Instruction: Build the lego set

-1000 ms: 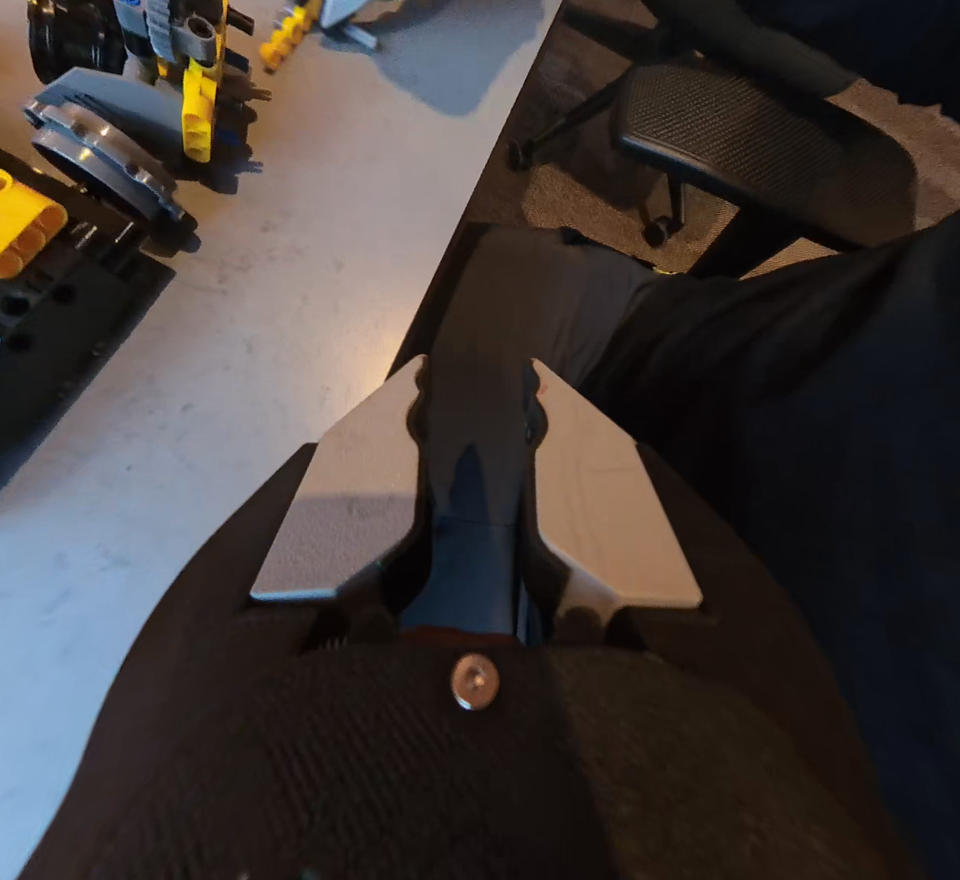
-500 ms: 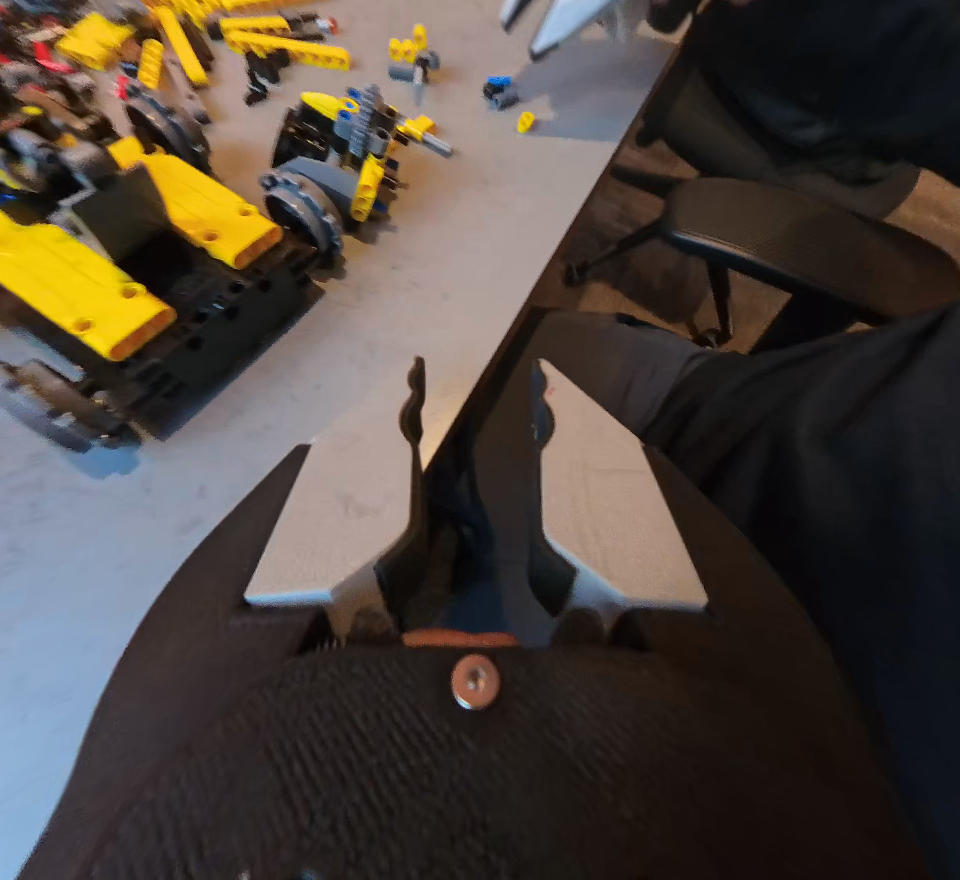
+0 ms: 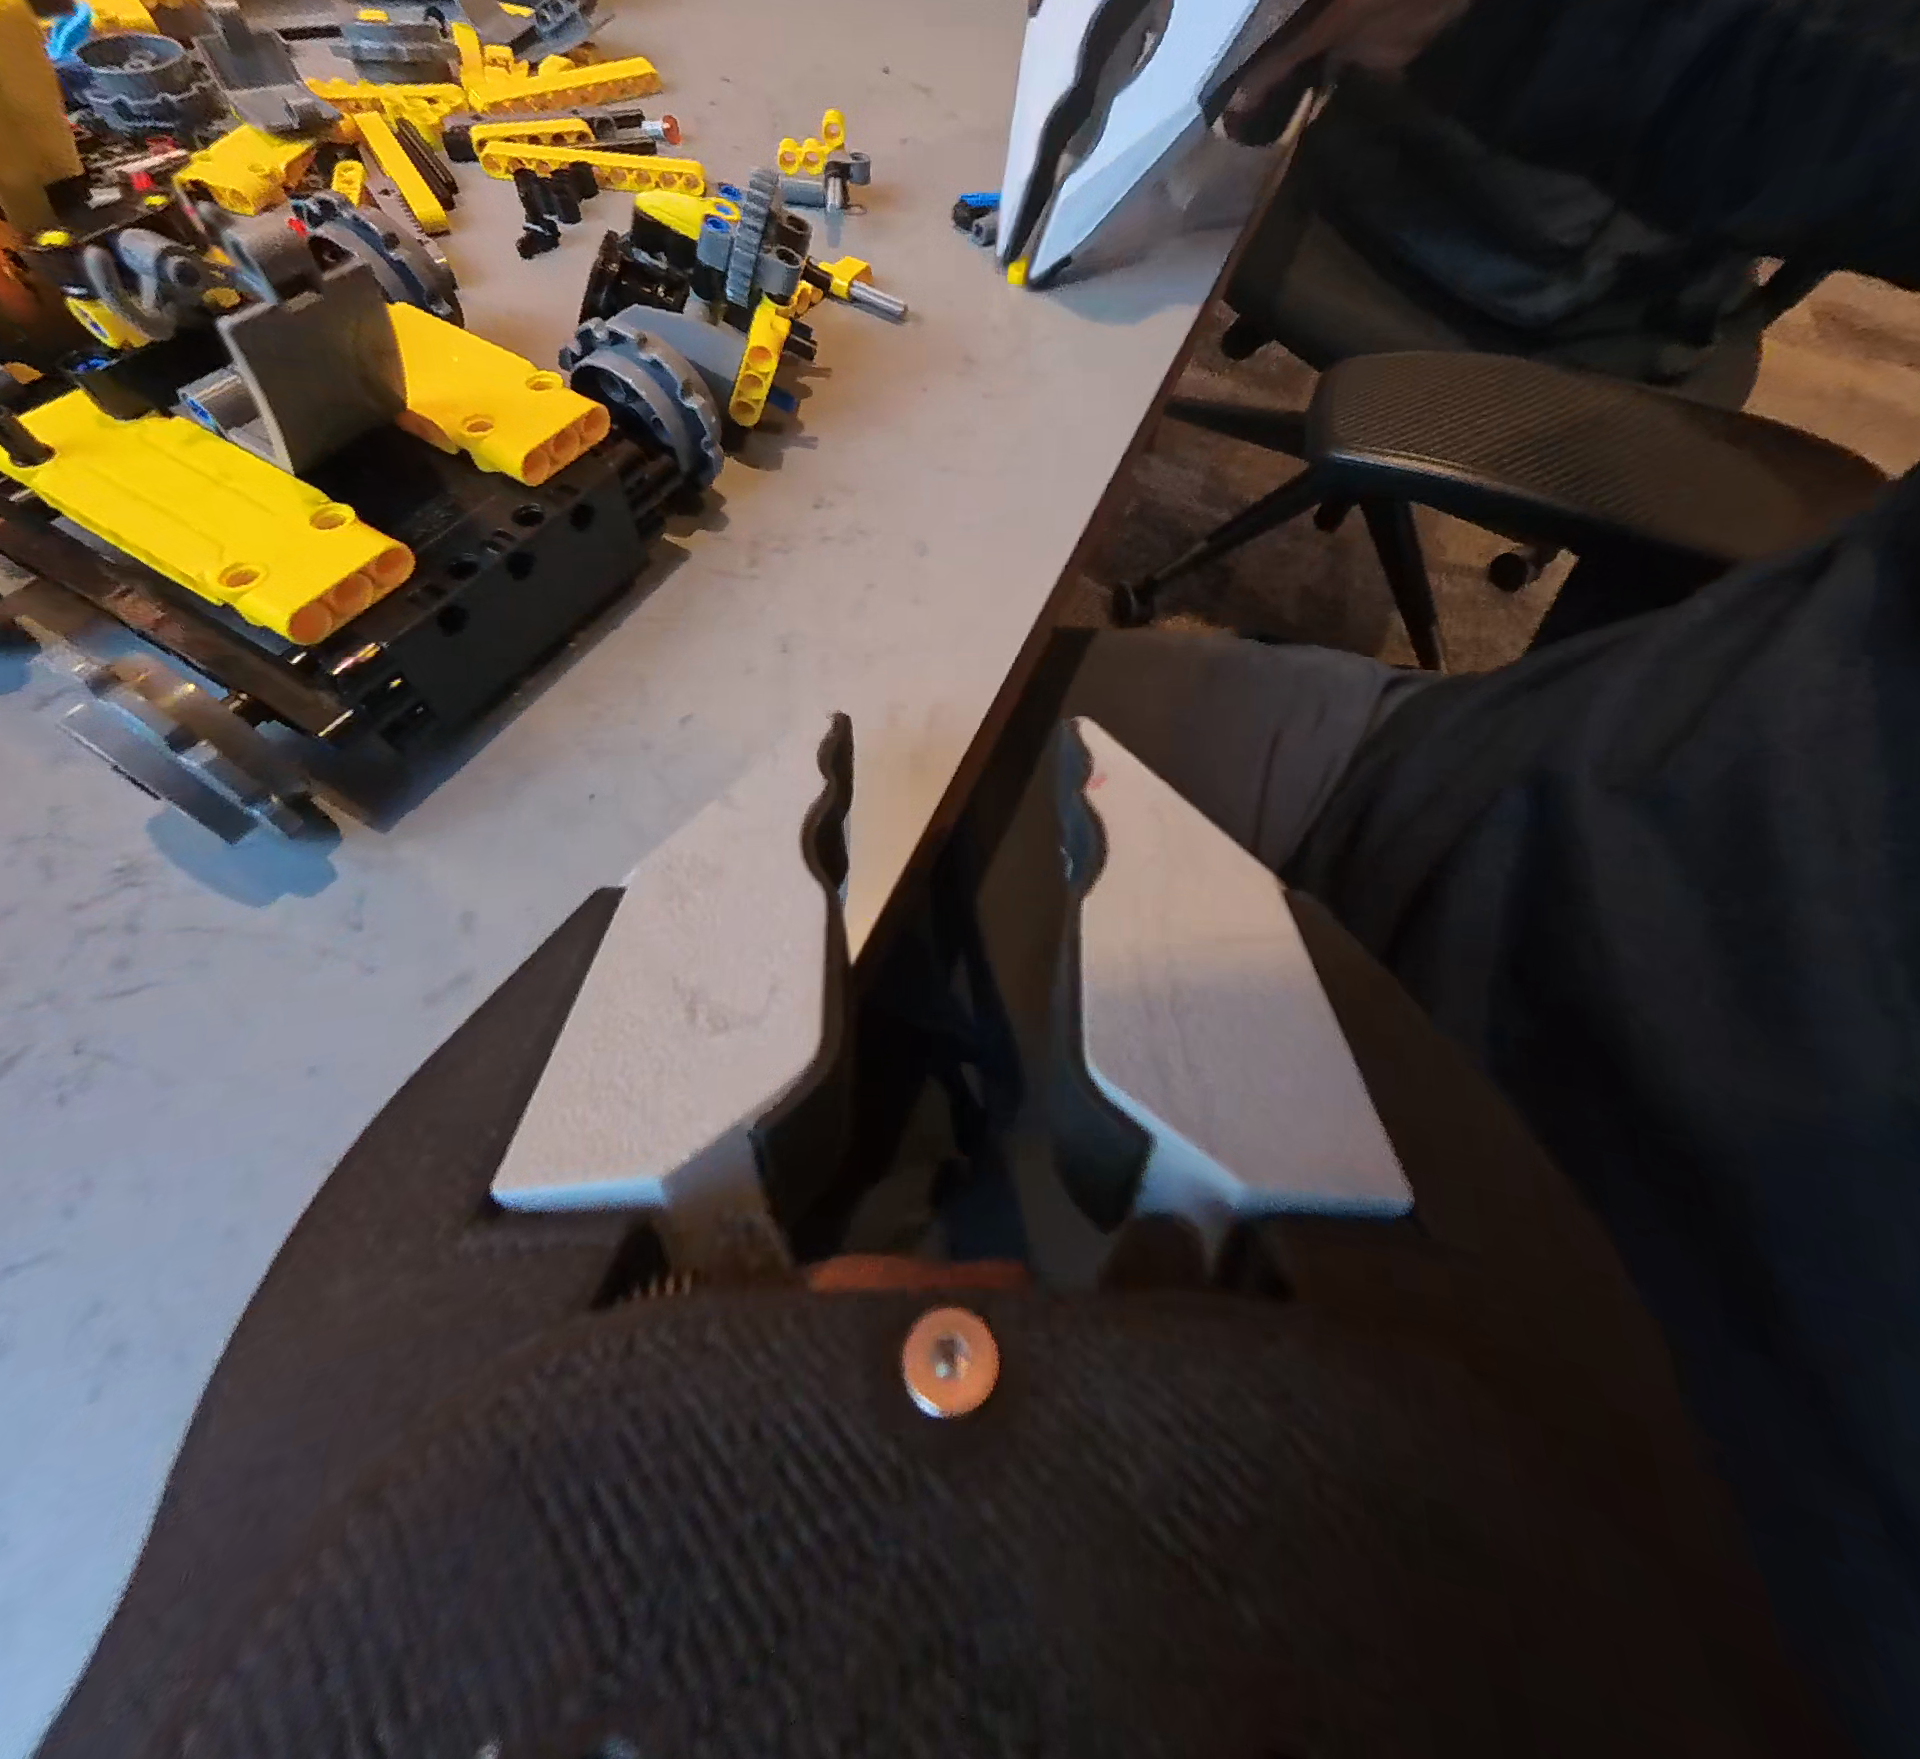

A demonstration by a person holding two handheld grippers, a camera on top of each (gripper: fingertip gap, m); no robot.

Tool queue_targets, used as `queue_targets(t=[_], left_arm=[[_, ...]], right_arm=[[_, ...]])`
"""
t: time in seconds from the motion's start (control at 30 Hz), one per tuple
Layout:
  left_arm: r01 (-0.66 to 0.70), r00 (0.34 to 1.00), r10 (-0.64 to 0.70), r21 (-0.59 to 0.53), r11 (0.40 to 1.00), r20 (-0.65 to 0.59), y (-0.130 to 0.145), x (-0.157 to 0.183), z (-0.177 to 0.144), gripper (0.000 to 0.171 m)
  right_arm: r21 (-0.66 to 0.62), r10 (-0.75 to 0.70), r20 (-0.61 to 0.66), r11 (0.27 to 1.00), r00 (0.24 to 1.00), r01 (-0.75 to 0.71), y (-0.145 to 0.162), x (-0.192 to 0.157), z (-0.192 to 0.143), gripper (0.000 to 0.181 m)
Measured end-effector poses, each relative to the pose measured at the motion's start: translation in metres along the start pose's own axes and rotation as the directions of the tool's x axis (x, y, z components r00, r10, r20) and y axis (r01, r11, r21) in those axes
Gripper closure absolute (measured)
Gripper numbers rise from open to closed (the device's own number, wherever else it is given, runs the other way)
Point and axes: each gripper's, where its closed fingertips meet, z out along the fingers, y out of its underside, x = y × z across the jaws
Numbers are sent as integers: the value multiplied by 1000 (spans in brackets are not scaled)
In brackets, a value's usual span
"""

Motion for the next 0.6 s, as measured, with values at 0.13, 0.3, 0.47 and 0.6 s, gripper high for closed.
queue_targets(t=[0.13,0.3,0.47,0.6], left_arm=[[33,999,-33,1,999,-20,2,0,1,134],[9,1000,-10,-12,1000,-10,5,2,4,136],[-7,1000,7,-2,1000,3,3,2,4,135],[-3,1000,3,4,1000,7,4,1,4,136]], right_arm=[[7,-28,31,1000,999,28,-11,-3,9,174],[30,-82,61,996,995,81,-25,-10,21,174],[46,-94,56,995,994,91,-27,-10,20,172],[136,-25,30,990,999,21,-30,-4,2,166]])
